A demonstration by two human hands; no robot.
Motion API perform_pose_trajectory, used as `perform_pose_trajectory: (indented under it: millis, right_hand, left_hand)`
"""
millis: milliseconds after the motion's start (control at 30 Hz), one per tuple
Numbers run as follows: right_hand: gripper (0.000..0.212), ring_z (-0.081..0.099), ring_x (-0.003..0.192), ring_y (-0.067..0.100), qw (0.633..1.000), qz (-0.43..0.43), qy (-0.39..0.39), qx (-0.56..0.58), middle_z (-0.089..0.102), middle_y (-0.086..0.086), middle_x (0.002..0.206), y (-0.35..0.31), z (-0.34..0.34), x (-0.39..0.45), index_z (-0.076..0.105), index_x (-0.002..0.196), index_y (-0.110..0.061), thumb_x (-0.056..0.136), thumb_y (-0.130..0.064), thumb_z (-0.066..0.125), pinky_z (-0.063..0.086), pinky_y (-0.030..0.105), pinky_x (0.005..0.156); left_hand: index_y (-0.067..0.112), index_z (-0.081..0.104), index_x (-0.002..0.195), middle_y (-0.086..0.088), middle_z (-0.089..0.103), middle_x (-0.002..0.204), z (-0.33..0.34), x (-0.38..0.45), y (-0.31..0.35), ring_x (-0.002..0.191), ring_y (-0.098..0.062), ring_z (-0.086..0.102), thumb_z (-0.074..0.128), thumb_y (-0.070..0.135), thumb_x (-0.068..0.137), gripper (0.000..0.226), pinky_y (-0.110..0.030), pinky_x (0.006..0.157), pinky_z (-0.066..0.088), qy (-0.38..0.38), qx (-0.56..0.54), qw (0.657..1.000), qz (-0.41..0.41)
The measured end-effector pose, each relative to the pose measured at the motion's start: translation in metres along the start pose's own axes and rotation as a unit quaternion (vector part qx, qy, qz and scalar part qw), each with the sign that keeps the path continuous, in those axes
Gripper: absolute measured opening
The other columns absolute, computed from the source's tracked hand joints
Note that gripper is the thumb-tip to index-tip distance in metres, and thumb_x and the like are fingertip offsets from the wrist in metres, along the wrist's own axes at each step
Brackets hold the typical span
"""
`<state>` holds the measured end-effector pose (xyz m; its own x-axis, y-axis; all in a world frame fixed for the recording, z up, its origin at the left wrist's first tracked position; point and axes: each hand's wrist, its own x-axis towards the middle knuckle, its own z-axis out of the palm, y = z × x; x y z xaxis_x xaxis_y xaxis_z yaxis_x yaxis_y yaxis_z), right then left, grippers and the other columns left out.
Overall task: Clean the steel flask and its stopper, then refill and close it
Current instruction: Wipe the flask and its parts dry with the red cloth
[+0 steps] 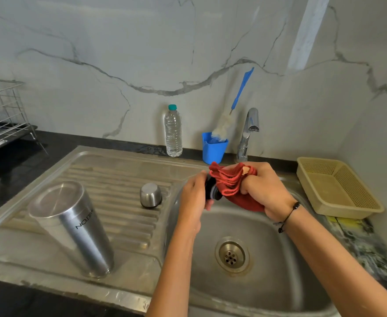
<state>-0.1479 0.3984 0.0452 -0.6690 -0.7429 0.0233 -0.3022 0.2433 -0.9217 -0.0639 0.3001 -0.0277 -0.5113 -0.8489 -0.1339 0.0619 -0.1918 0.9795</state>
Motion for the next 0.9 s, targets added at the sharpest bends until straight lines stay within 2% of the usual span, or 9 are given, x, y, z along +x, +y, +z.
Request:
perform_pose_trajectory:
  millis: [67,200,333,467,567,667,767,833,900]
  right_hand:
    - [0.052,0.065,0.074,0.0,0.999,-0.039,0.017,0.014,0.071,-0.006,0.078,-0.007,-0.004,0.0,0.073,0.093,-0.012,0.071,0.019,0.038,0.048,0.01,0.064]
    - [0.043,0.061,0.09,0.003,0.977,-0.151,0.02,-0.151,0.072,-0.004,0.094,-0.016,-0.004,-0.008,0.073,0.101,-0.02,0.079,0.007,0.049,0.04,-0.002,0.079]
    - [0.042,0.066,0.093,0.02,0.954,-0.186,0.003,-0.237,0.073,-0.004,0.097,-0.001,0.023,-0.025,0.07,0.106,-0.03,0.074,-0.008,0.056,0.052,0.034,0.081]
    - [0.042,0.063,0.098,0.021,0.975,-0.126,0.019,-0.183,0.073,-0.005,0.096,0.007,0.027,-0.018,0.069,0.106,-0.031,0.077,-0.007,0.051,0.049,0.035,0.087]
    - [0.047,0.062,0.1,0.015,0.992,-0.068,0.003,-0.109,0.073,-0.007,0.095,0.01,0.024,-0.012,0.072,0.099,-0.031,0.076,0.001,0.045,0.047,0.033,0.092]
    - [0.049,0.06,0.08,0.014,1.0,0.026,0.0,-0.005,0.073,0.002,0.079,0.015,0.024,-0.009,0.075,0.088,-0.02,0.067,0.009,0.041,0.046,0.026,0.073]
    - [0.036,0.051,0.069,0.021,0.993,0.088,0.03,0.072,0.063,0.012,0.067,0.024,0.021,-0.006,0.069,0.077,-0.003,0.061,0.013,0.041,0.041,0.029,0.065]
    - [0.039,0.059,0.077,0.022,0.992,0.076,0.055,0.08,0.069,0.009,0.073,0.025,0.02,-0.005,0.072,0.078,-0.011,0.066,0.011,0.043,0.048,0.034,0.074]
    - [0.048,0.064,0.092,0.016,0.997,0.026,0.057,0.051,0.073,-0.003,0.085,0.021,0.024,-0.007,0.074,0.089,-0.027,0.071,0.007,0.045,0.05,0.037,0.09]
  left_hand:
    - [0.012,0.06,0.079,-0.007,0.061,0.071,-0.001,0.0,0.006,0.065,-0.019,0.056,0.039,0.018,0.095,0.027,-0.028,0.053,0.043,-0.002,-0.093,0.996,-0.015]
    - [0.011,0.062,0.082,-0.005,0.066,0.078,0.0,0.003,0.005,0.077,-0.018,0.058,0.041,0.017,0.092,0.024,-0.031,0.071,0.045,-0.008,-0.217,0.976,-0.029]
    - [0.008,0.066,0.097,-0.007,0.067,0.091,0.001,0.003,-0.001,0.08,-0.016,0.062,0.056,0.022,0.082,0.022,-0.027,0.068,0.051,-0.06,-0.289,0.953,-0.063]
    - [0.003,0.07,0.097,-0.012,0.069,0.095,-0.003,0.005,-0.001,0.084,-0.021,0.065,0.06,0.019,0.069,0.034,-0.03,0.073,0.052,-0.071,-0.308,0.947,-0.064]
    - [0.001,0.071,0.099,-0.018,0.069,0.105,0.001,0.004,-0.002,0.096,-0.029,0.064,0.059,0.017,0.079,0.028,-0.036,0.084,0.049,-0.032,-0.303,0.951,-0.054]
    - [0.006,0.069,0.082,-0.013,0.07,0.092,0.003,0.001,-0.003,0.087,-0.027,0.064,0.052,0.017,0.087,0.02,-0.035,0.078,0.049,-0.045,-0.322,0.945,-0.036]
    - [0.01,0.061,0.09,-0.007,0.066,0.085,0.003,0.004,-0.005,0.081,-0.021,0.06,0.052,0.025,0.093,0.018,-0.031,0.07,0.046,-0.04,-0.207,0.978,-0.001]
    - [0.011,0.06,0.102,-0.003,0.068,0.089,0.004,0.005,-0.005,0.081,-0.017,0.06,0.056,0.048,0.088,0.04,-0.032,0.07,0.043,-0.032,-0.12,0.992,-0.011]
    - [0.011,0.065,0.098,-0.002,0.071,0.082,0.004,0.005,0.001,0.075,-0.015,0.061,0.054,0.05,0.091,0.041,-0.031,0.068,0.044,-0.017,-0.145,0.988,-0.049]
